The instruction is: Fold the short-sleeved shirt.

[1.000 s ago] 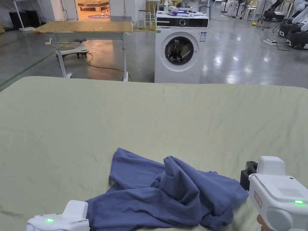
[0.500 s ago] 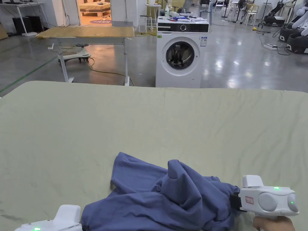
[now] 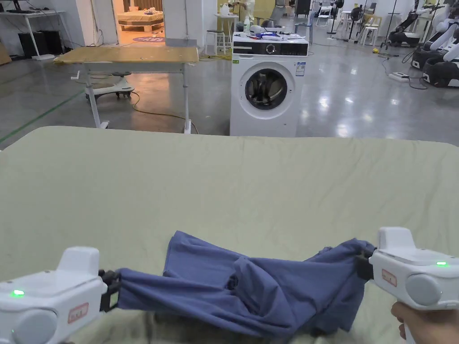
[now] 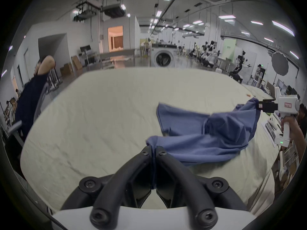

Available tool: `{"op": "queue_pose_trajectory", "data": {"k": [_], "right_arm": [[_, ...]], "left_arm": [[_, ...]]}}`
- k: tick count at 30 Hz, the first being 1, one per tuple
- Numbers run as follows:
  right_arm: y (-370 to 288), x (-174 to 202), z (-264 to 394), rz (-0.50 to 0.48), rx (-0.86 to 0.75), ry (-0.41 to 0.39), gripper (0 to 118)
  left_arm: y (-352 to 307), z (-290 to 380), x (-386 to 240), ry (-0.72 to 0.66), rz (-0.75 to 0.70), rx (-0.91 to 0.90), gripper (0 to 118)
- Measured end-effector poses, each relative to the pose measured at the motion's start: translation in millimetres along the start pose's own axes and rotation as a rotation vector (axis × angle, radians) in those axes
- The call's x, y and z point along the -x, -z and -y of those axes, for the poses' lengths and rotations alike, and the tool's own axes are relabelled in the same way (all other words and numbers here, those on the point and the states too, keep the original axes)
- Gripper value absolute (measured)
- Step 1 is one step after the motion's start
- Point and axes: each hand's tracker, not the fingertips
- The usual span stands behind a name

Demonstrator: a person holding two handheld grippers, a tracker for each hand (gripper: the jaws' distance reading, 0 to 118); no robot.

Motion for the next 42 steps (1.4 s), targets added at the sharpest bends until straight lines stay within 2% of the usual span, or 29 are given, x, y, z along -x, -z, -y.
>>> {"op": "queue_pose_trajectory", "data": {"k": [9, 11, 13, 20, 39, 42], "right_arm": [[-51.5, -19.3, -77.0, 0.107, -0.216, -0.042, 5], [-61.3, -23.3, -99.4, 0.092, -0.251, -0.025, 5], [-71.5, -21.6, -123.2, 0.103, -0.299, -0.027, 5], [-93.1, -6.8, -204.2, 0.146, -0.421, -0.057, 5], [-80.4, -20.4, -382.8, 0.241, -0.546, -0.065, 5], [-78.2, -19.2, -394.7, 0.263, -0.564, -0.096, 5]], "left_arm": [[-35.4, -109.7, 40.0, 0.001, -0.082, -0.204, 0], [-40.6, -135.0, 46.9, -0.011, -0.069, -0.228, 0], [-44.4, -160.7, 51.3, -0.046, -0.047, -0.268, 0], [-46.3, -246.0, 49.0, -0.043, -0.097, -0.362, 0], [-23.5, -418.3, 54.0, -0.006, -0.155, -0.469, 0], [-22.3, -428.7, 52.0, 0.008, -0.164, -0.476, 0]]}}
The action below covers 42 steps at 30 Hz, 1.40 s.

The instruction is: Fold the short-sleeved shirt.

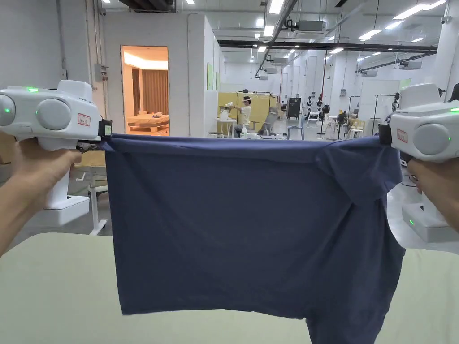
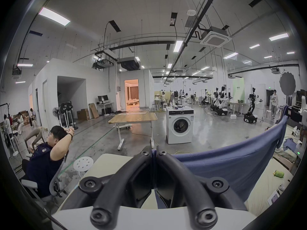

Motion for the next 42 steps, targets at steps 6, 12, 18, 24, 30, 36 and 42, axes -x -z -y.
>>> {"op": "queue_pose_trajectory", "data": {"k": [6, 12, 18, 24, 30, 36, 42], "right_arm": [[8.7, 3.6, 13.9, 0.012, -0.007, -0.019, 5], [-1.5, 14.1, 68.9, -0.015, 0.052, -0.037, 5], [-36.4, 25.8, 141.3, -0.043, 0.140, -0.042, 6], [-72.5, 25.9, 195.5, -0.055, 0.195, -0.010, 5], [-125.1, 16.0, 217.4, -0.052, 0.209, 0.031, 5], [-178.3, 9.3, 240.0, -0.072, 0.259, 0.043, 5], [-231.7, 12.9, 276.2, -0.073, 0.329, 0.028, 5]], "left_arm": [[7.7, 15.1, -2.3, 0.004, 0.002, 0.008, 0], [10.0, 74.0, -0.4, 0.000, 0.023, 0.077, 0], [-11.1, 155.8, 3.2, -0.030, 0.045, 0.144, 0], [-53.1, 219.8, 0.9, -0.045, 0.058, 0.178, 0], [-110.4, 246.4, 5.6, -0.081, 0.072, 0.154, 0], [-166.4, 282.8, 8.7, -0.081, 0.090, 0.188, 0], [-212.9, 335.1, 15.6, -0.122, 0.099, 0.265, 0]]}}
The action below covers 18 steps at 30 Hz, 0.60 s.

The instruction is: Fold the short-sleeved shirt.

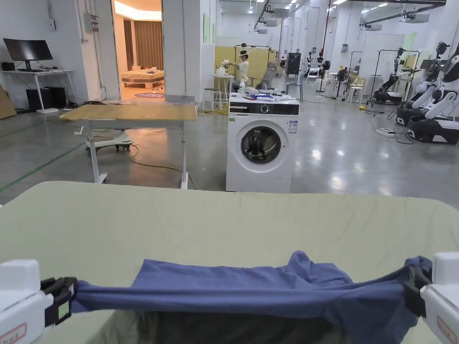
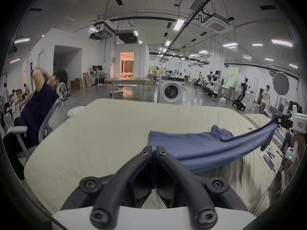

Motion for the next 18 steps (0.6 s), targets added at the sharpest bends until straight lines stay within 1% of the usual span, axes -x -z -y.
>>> {"op": "queue_pose_trajectory", "data": {"k": [2, 6, 10, 12, 18], "right_arm": [[-9.1, 2.6, 18.7, -0.004, 0.036, 0.009, 5], [-24.7, 11.4, 61.5, 0.007, 0.117, -0.015, 5], [-28.2, 10.5, 105.9, -0.003, 0.226, 0.043, 5], [-27.9, 9.4, 126.4, 0.002, 0.271, 0.054, 5], [-22.4, 13.4, 167.8, 0.001, 0.390, 0.028, 5]], "left_arm": [[-6.5, 21.4, 2.0, -0.021, -0.006, 0.031, 0], [-15.8, 66.3, 1.3, -0.023, -0.011, 0.123, 0], [-12.9, 115.6, 4.0, -0.016, -0.019, 0.222, 0], [-8.3, 134.2, 4.5, -0.023, -0.015, 0.269, 0], [5.4, 175.0, 3.3, 0.004, -0.027, 0.387, 0]]}}
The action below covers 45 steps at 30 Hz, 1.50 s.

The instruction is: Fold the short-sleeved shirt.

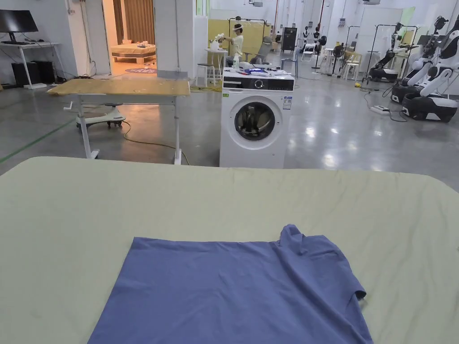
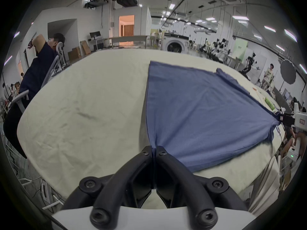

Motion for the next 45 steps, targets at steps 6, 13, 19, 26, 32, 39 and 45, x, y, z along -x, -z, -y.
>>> {"op": "queue_pose_trajectory", "data": {"k": [6, 13, 19, 26, 32, 39, 45], "right_arm": [[-1.3, 0.5, 11.3, 0.017, 0.056, -0.029, 5], [13.6, 5.4, 17.5, -0.001, 0.066, -0.002, 6], [15.2, 9.8, 11.9, 0.018, 0.059, 0.004, 64], [-7.8, 27.0, -24.6, -0.008, -0.156, 0.046, 74], [-21.2, 67.2, -57.2, -0.077, -0.390, 0.042, 33], [-31.2, 103.4, -79.4, -0.140, -0.510, 0.039, 0], [-27.5, 110.1, -82.3, -0.157, -0.516, 0.051, 0]], "left_arm": [[0.3, 6.5, -1.6, 0.030, -0.014, 0.041, 0], [16.7, 6.7, 0.0, -0.003, -0.008, 0.082, 0], [19.8, -1.9, -1.3, -0.030, -0.027, 0.074, 34], [-6.1, -40.6, -21.7, 0.013, -0.052, -0.116, 53], [-25.8, -74.4, -53.1, 0.076, -0.073, -0.372, 18], [-41.1, -88.9, -79.6, 0.065, -0.051, -0.482, 0], [-32.3, -88.7, -76.7, 0.058, -0.041, -0.433, 0]]}}
